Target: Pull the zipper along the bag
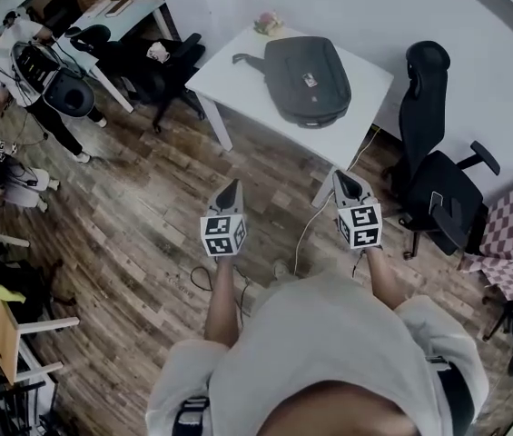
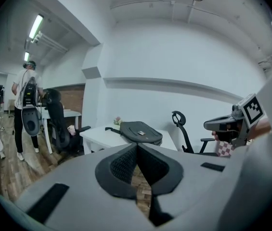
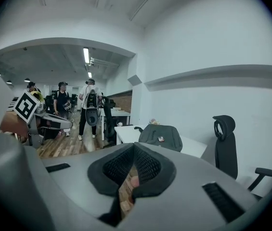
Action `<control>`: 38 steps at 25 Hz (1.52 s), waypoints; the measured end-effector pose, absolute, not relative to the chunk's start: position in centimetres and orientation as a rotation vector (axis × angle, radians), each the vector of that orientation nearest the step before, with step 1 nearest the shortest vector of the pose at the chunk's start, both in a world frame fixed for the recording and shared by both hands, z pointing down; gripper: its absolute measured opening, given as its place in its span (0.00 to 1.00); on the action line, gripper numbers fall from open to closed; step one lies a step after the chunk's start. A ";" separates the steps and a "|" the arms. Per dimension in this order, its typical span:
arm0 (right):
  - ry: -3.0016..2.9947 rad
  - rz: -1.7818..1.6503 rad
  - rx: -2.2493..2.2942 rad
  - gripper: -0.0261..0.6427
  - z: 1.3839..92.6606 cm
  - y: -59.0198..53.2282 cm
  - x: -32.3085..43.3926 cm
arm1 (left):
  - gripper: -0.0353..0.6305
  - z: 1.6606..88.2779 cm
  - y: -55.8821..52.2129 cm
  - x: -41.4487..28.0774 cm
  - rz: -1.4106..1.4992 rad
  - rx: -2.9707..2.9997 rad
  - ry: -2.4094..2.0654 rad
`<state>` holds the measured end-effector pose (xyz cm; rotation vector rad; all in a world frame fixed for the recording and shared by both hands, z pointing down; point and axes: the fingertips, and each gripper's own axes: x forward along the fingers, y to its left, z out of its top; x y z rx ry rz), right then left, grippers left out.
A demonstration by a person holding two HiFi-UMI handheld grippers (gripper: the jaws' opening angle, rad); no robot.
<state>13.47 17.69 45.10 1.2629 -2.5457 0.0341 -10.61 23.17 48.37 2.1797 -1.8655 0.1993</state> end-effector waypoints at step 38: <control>-2.579 0.209 0.986 0.06 51.5 -11.3 3.5 | 0.09 51.0 -6.1 -15.7 0.382 2.079 -1.850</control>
